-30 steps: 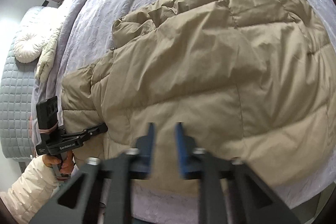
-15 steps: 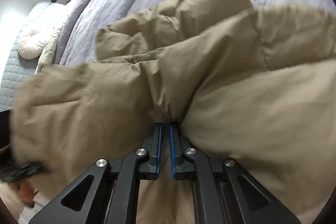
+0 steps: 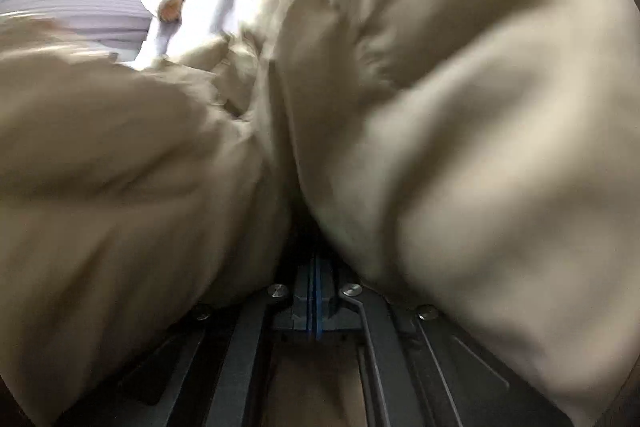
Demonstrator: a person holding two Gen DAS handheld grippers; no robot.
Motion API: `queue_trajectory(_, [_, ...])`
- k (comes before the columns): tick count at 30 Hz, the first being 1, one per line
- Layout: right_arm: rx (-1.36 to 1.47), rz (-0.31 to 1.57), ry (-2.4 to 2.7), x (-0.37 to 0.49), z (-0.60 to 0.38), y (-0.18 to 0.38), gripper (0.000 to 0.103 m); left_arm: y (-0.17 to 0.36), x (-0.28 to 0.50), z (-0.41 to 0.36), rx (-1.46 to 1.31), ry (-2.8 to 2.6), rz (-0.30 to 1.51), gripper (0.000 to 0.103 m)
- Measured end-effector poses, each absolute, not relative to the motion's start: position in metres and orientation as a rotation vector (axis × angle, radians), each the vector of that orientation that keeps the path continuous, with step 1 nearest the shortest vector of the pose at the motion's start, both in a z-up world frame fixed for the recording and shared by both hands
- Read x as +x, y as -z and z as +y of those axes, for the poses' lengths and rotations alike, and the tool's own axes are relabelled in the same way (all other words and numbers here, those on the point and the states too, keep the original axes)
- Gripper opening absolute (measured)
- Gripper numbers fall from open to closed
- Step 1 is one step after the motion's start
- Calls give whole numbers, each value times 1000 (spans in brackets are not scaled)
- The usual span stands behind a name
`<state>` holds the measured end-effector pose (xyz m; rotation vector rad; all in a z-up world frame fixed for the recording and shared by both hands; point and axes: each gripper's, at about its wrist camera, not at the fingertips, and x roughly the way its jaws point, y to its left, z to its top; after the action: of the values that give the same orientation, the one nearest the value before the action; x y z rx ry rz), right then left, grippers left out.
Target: Fold large clothes
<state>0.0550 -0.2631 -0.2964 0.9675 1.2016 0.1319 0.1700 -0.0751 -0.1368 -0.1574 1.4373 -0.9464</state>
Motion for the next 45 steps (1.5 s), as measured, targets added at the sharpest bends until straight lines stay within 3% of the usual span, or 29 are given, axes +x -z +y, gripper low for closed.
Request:
queue_trajectory(5, [922, 1153, -128, -21, -268, 262, 0, 133, 169, -127, -127, 885, 1451, 28])
queue_trajectory(10, [987, 1209, -150, -63, -245, 291, 0, 132, 151, -183, -10, 902, 1457, 31])
queue_trajectory(11, [1019, 1204, -155, -67, -242, 299, 0, 135, 148, -195, 8, 921, 1465, 35])
queue_trajectory(13, [1048, 1191, -157, -73, -243, 306, 0, 143, 143, -218, 3, 988, 1482, 64])
queue_trajectory(15, [1077, 1184, -163, -79, -249, 308, 0, 152, 142, -239, -14, 1058, 1497, 86])
queue_trajectory(20, [1068, 1124, -97, -125, -281, 280, 4, 185, 147, -292, 17, 1150, 1520, 89])
queue_trajectory(22, [1051, 1108, -29, -144, -295, 268, 11, 197, 156, -306, -33, 1145, 1560, 89])
queue_trajectory(23, [1033, 1102, 20, -155, -303, 260, 31, 202, 158, -312, -54, 1136, 1578, 89])
queue_trajectory(24, [1020, 1096, 55, -164, -309, 253, 60, 206, 162, -318, -64, 1126, 1589, 89])
queue_trajectory(25, [1008, 1076, 88, -174, -315, 243, 70, 210, 159, -320, -62, 1119, 1593, 89])
queue_trajectory(26, [1002, 1046, 107, -183, -319, 234, 73, 210, 159, -327, -47, 1114, 1587, 89])
queue_trajectory(31, [1000, 879, 136, -207, -332, 187, 73, 204, 139, -349, 64, 1116, 1543, 89])
queue_trajectory(36, [972, 863, 72, -151, -328, 184, 71, 173, 134, -321, 110, 1125, 1446, 89])
queue_trajectory(37, [950, 876, 82, -138, -323, 185, 65, 159, 134, -309, 112, 1128, 1390, 89])
queue_trajectory(38, [926, 888, 99, -125, -319, 183, 23, 147, 134, -301, 124, 1122, 1325, 89])
queue_trajectory(39, [888, 919, 131, -116, -316, 186, 14, 133, 134, -289, 145, 1102, 1252, 89])
queue_trajectory(42, [868, 947, 218, -114, -321, 199, 14, 106, 145, -244, 204, 949, 1043, 89])
queue_trajectory(45, [911, 968, 260, -125, -329, 221, 14, 121, 164, -216, 228, 786, 986, 89])
